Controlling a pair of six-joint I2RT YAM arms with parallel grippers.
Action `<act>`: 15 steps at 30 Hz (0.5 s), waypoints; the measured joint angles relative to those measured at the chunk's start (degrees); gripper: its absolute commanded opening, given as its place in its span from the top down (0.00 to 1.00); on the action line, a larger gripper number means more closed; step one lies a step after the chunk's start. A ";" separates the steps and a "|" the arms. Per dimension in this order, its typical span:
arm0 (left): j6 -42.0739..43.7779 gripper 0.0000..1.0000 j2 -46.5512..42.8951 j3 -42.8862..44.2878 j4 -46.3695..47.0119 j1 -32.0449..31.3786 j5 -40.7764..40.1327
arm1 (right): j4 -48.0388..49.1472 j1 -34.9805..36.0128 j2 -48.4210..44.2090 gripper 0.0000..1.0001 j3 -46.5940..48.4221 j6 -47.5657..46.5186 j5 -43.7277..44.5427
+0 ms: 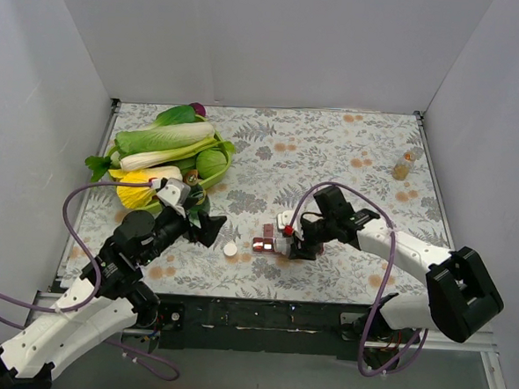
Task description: Sort the pills into containers
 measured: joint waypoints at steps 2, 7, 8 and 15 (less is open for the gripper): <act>0.00 0.02 -0.85 -0.39 -0.11 0.00 -0.76 | 0.00 0.37 0.96 0.96 0.02 0.11 1.33; 0.00 0.02 -2.34 -0.98 -0.13 0.00 -1.88 | -0.13 1.25 1.92 0.96 0.72 0.33 4.72; -0.02 0.02 -2.43 -1.01 -0.22 0.00 -1.95 | -0.17 1.49 2.16 0.96 1.11 0.37 5.38; -0.02 0.02 -2.49 -1.01 -0.28 0.00 -2.05 | -0.50 2.82 4.76 0.97 3.23 0.79 9.20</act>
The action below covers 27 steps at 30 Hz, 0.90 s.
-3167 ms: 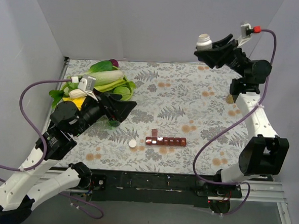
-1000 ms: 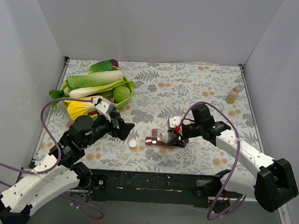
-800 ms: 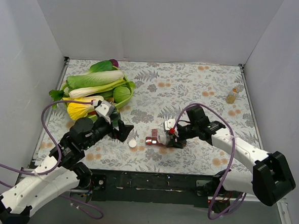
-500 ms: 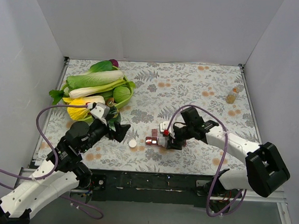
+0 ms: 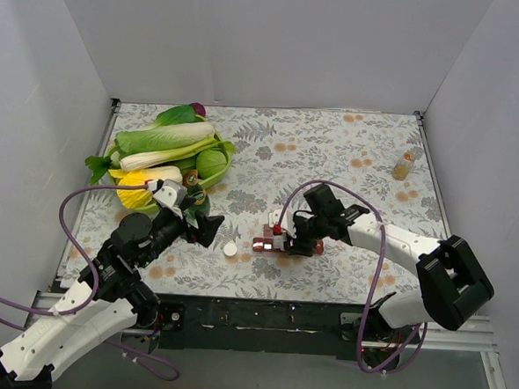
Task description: Sort the pills into containers
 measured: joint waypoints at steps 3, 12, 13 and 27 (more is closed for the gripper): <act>0.00 0.02 -0.11 0.00 -0.11 0.00 0.00 | -0.33 0.66 1.11 0.97 0.31 0.24 1.79; -0.15 0.02 -0.87 0.00 -0.46 0.00 -0.07 | -1.53 2.54 3.15 0.97 2.34 1.09 5.53; -0.20 0.02 -0.94 0.00 -0.50 0.00 -0.07 | -1.57 2.69 3.26 0.97 2.36 1.11 5.86; -1.09 0.02 -2.14 0.00 -0.87 0.00 -0.07 | -3.23 5.07 4.90 0.97 4.76 1.51 11.32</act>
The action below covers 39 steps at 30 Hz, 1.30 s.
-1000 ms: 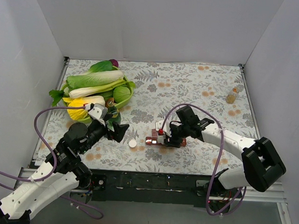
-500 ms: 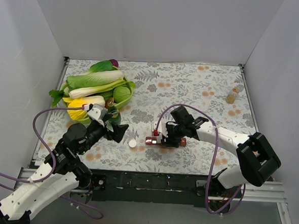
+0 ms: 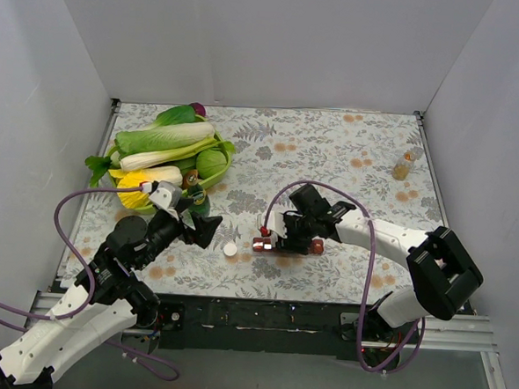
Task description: Sort the pills into containers
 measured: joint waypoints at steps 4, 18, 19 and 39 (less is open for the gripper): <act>-0.09 0.02 0.00 0.00 -0.07 0.00 0.00 | -0.31 0.72 0.20 0.97 0.17 0.00 1.27; -0.52 0.02 0.02 0.00 -0.68 0.00 0.00 | -2.49 2.75 1.09 0.97 2.08 0.00 5.33; -0.52 0.02 0.02 0.00 -0.68 0.00 0.00 | -2.54 2.82 1.14 0.97 2.21 0.00 5.53; -0.70 0.02 0.00 0.00 -0.68 0.00 0.00 | -4.26 4.70 3.15 0.97 4.07 -0.07 9.09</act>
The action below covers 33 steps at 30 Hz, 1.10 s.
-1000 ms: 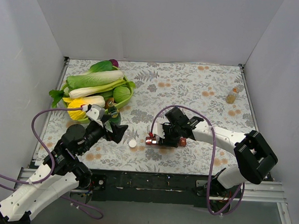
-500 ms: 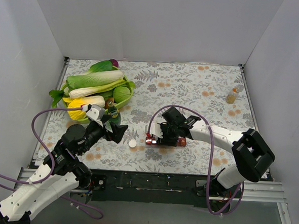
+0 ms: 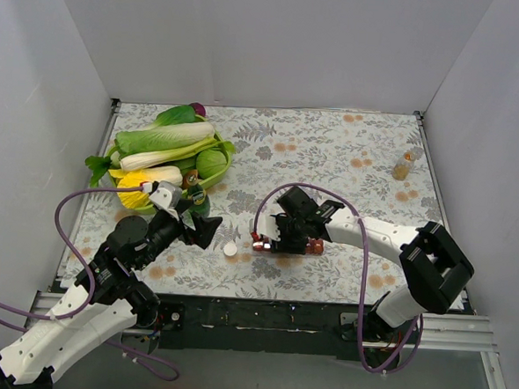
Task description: Sort the pills into containers
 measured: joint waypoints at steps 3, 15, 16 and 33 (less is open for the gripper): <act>-0.02 0.02 0.00 0.00 0.00 0.00 0.00 | -0.44 0.24 0.33 0.97 0.57 -0.02 0.57; -0.20 0.02 0.02 0.00 0.00 0.00 0.00 | -1.64 1.03 0.90 0.97 2.16 -0.15 1.95; -0.20 0.02 0.04 0.00 0.00 0.00 0.00 | -1.68 1.05 0.96 0.97 2.21 -0.15 2.01; -0.20 0.02 0.17 0.00 -0.02 0.00 0.00 | -3.17 1.84 1.90 0.97 3.76 -0.15 4.24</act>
